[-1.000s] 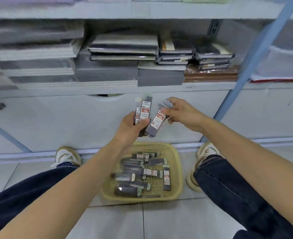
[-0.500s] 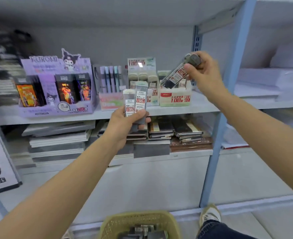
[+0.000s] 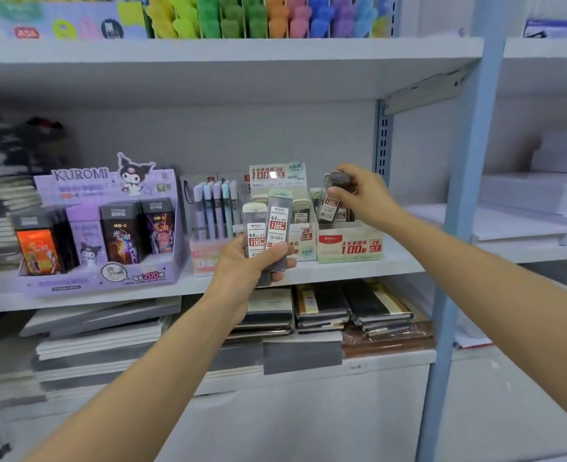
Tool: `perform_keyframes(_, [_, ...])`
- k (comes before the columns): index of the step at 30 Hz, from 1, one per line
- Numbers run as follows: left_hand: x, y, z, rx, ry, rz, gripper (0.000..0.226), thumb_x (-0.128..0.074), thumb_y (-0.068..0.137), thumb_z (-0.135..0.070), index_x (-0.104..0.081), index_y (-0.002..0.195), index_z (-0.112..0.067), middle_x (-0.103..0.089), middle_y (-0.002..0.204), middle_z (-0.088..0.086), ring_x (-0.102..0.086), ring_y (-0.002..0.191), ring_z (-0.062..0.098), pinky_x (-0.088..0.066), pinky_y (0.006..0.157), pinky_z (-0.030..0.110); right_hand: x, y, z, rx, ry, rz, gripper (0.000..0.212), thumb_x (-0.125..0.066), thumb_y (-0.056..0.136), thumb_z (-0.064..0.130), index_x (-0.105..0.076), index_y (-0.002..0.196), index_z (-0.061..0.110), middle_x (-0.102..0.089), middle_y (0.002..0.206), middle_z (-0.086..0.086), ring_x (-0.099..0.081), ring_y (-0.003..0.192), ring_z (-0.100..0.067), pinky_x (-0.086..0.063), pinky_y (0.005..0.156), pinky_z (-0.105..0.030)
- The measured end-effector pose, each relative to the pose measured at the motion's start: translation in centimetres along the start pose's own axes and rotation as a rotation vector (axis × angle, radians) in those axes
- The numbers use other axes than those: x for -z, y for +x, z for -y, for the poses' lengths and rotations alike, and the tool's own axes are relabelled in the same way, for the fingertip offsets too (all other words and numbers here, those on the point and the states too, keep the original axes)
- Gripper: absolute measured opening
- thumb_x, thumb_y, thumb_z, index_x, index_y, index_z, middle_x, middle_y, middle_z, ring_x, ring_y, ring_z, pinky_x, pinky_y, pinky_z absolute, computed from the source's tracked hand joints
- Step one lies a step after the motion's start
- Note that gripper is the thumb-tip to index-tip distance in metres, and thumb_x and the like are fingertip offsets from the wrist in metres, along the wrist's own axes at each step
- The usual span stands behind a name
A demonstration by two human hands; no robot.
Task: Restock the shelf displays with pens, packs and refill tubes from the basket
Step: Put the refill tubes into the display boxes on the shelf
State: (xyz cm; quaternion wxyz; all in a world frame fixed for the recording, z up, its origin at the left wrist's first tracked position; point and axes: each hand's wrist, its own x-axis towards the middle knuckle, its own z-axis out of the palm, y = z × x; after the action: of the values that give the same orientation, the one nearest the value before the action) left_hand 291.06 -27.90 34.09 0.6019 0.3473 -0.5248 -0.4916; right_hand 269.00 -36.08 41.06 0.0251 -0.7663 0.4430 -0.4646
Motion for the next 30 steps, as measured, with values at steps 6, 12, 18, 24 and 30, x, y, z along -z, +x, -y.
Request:
perform_keyframes(6, [0.0,0.2,0.7,-0.006,-0.008,0.03,0.029,-0.074,0.081,-0.015,-0.062,0.108,-0.016,-0.077,0.093,0.004,-0.074,0.083,0.02,-0.053,0.054,0.019,-1.3,0.3,-1.1,-0.095,0.026,0.117,0.039,-0.067,0.088,0.016,-0.049,0.121,0.025,-0.062,0.106,0.0,-0.065,0.087,-0.014,-0.053,0.07,-0.022])
perform_keyframes(12, [-0.6,0.0,0.9,0.004,0.028,0.033,0.031,-0.075,0.081,-0.016,-0.062,0.109,-0.016,-0.077,0.092,0.003,-0.074,0.082,0.019,-0.055,0.056,0.019,-1.2,0.2,-0.6,-0.029,-0.171,-0.034,0.03,-0.068,0.087,0.026,-0.061,0.116,0.021,-0.051,0.113,0.007,-0.054,0.101,-0.01,-0.045,0.085,-0.024])
perform_keyframes(18, [-1.8,-0.5,0.7,0.008,0.034,0.046,0.032,-0.075,0.081,-0.013,-0.062,0.111,-0.013,-0.077,0.09,0.005,-0.074,0.078,0.019,-0.054,0.053,0.019,0.2,-2.9,2.9,0.097,0.372,-0.081,0.019,-0.056,0.096,0.025,-0.061,0.112,0.017,-0.067,0.093,0.005,-0.062,0.069,0.002,-0.051,0.061,-0.015])
perform_keyframes(24, [-3.0,-0.7,0.4,0.002,0.082,0.05,0.026,-0.073,0.085,-0.019,-0.063,0.108,-0.017,-0.077,0.091,0.002,-0.074,0.081,0.018,-0.052,0.049,0.018,0.0,-4.8,3.9,0.029,0.453,0.206,0.02,-0.065,0.09,0.02,-0.061,0.108,0.028,-0.072,0.091,0.009,-0.069,0.082,-0.006,-0.055,0.067,-0.017])
perform_keyframes(30, [-2.4,-0.4,-0.3,-0.006,0.092,-0.022,0.011,-0.062,0.093,-0.02,-0.066,0.1,-0.013,-0.072,0.085,0.002,-0.071,0.074,0.013,-0.052,0.048,0.02,2.7,-2.4,1.9,-0.045,0.466,-0.242,0.013,-0.057,0.095,0.013,-0.056,0.106,0.02,-0.067,0.099,-0.004,-0.067,0.092,-0.019,-0.056,0.073,-0.026])
